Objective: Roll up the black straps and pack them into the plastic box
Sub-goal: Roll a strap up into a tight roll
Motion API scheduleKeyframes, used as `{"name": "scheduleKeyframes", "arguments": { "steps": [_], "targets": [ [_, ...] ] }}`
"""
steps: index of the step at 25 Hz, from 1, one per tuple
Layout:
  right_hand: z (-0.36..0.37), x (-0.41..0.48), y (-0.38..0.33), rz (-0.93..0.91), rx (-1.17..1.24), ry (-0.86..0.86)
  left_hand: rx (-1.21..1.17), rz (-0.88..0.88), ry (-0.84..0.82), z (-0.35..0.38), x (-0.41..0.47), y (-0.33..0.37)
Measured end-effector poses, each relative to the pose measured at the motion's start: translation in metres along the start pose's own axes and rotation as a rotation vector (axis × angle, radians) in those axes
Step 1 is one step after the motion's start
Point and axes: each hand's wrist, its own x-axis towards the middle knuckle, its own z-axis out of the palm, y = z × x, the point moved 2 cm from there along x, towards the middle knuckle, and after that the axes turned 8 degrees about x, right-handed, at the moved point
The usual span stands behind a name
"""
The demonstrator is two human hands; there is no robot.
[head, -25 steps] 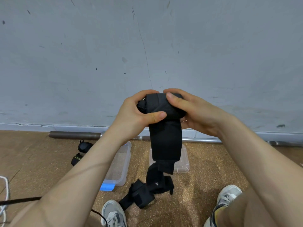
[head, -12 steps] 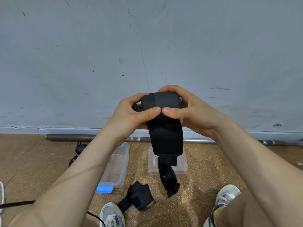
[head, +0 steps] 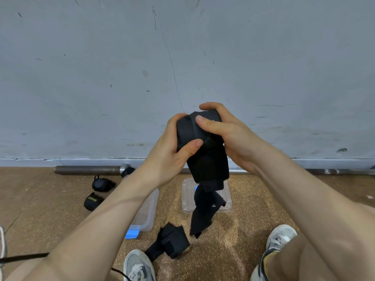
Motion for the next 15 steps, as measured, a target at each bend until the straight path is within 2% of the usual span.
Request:
{"name": "scheduleKeyframes", "arguments": {
  "steps": [3,7,9,11,15],
  "targets": [
    [0.0,-0.002,0.006,-0.015,0.051,0.001,-0.071,0.014,-0.039,0.003,-0.001,0.006],
    [0.002,-0.004,0.006,-0.114,0.188,0.01,-0.29,-0.018,0.002,-0.002,0.001,0.016],
    [0.003,-0.003,0.003,-0.152,0.196,-0.005,-0.308,-0.029,-0.025,-0.012,0.003,0.018],
    [0.001,-0.001,-0.001,-0.149,0.162,-0.05,-0.243,-0.019,-0.017,-0.02,0.005,0.018],
    [-0.012,0.0,-0.007,0.086,0.043,-0.222,0.028,0.081,0.082,-0.023,0.002,0.023]
  ]
}}
